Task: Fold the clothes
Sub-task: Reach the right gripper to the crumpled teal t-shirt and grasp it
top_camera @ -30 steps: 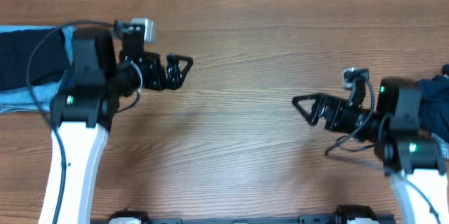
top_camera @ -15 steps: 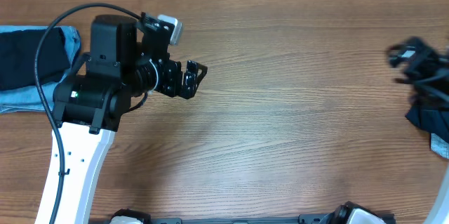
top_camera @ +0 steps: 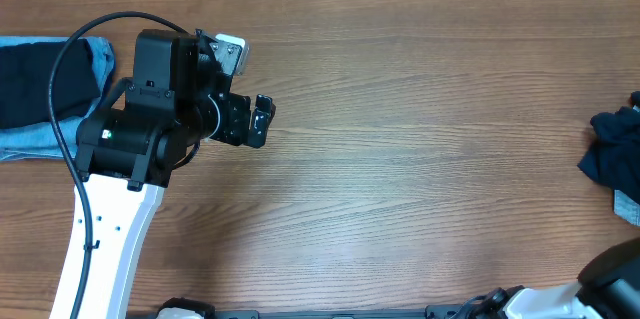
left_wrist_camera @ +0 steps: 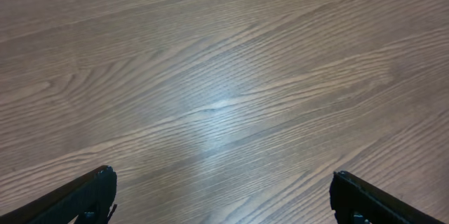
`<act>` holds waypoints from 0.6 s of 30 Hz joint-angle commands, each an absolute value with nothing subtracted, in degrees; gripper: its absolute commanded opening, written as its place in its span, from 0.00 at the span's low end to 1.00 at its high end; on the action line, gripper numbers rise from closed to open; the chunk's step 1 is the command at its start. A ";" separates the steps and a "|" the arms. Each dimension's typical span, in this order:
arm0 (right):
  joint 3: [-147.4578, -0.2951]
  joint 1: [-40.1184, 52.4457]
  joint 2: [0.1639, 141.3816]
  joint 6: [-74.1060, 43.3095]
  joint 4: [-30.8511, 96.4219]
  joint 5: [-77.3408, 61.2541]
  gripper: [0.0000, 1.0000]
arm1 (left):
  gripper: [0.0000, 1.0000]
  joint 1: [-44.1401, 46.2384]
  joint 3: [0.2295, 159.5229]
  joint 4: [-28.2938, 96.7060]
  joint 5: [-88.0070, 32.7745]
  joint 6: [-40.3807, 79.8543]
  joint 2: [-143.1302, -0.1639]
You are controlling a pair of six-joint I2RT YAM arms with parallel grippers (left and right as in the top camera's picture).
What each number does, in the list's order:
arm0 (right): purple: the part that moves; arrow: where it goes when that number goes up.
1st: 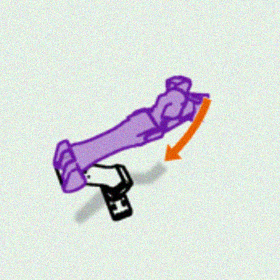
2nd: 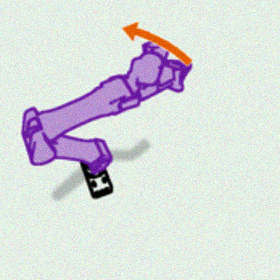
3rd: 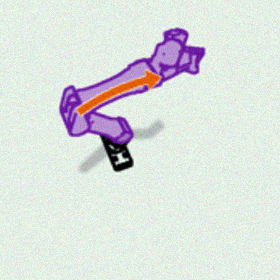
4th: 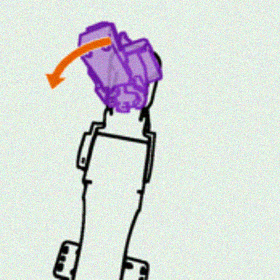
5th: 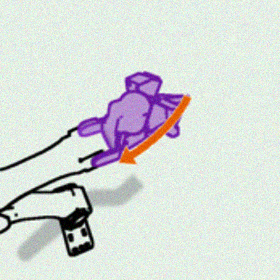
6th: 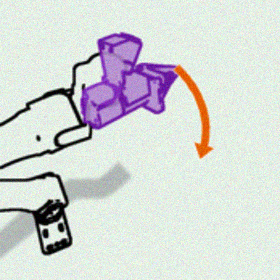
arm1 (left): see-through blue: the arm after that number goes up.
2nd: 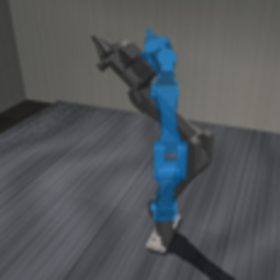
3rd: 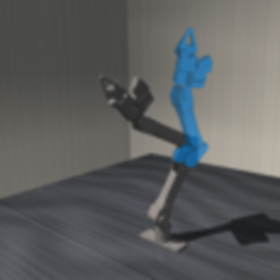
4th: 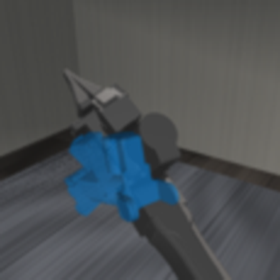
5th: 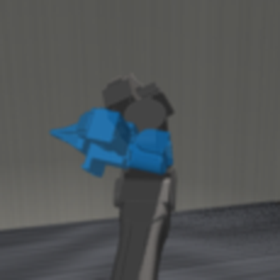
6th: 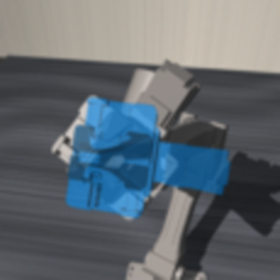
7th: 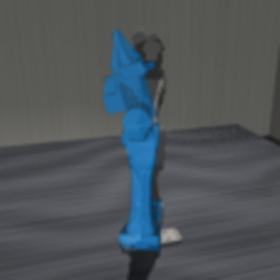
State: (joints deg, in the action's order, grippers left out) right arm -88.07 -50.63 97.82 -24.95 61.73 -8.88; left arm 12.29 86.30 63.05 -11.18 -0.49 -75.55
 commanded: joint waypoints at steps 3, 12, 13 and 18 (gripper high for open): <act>-89.30 -53.43 97.65 -28.49 57.36 -2.35 0.97 | 1.00 12.36 87.42 63.02 -10.04 -1.76 -74.91; -89.27 -54.39 99.98 -28.51 57.28 1.67 0.91 | 1.00 12.36 87.42 62.61 -10.04 -1.76 -74.91; -89.27 -54.39 100.57 -28.49 57.25 1.69 0.91 | 1.00 12.36 87.42 62.46 -10.07 -1.76 -74.91; -89.27 -54.46 104.33 -28.45 56.60 0.82 0.89 | 1.00 12.36 87.42 62.61 -10.04 -1.76 -74.89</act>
State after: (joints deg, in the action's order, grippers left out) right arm -88.07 -54.28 101.47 -28.25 57.49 0.56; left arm 12.29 86.30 62.74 -10.61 -0.49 -75.55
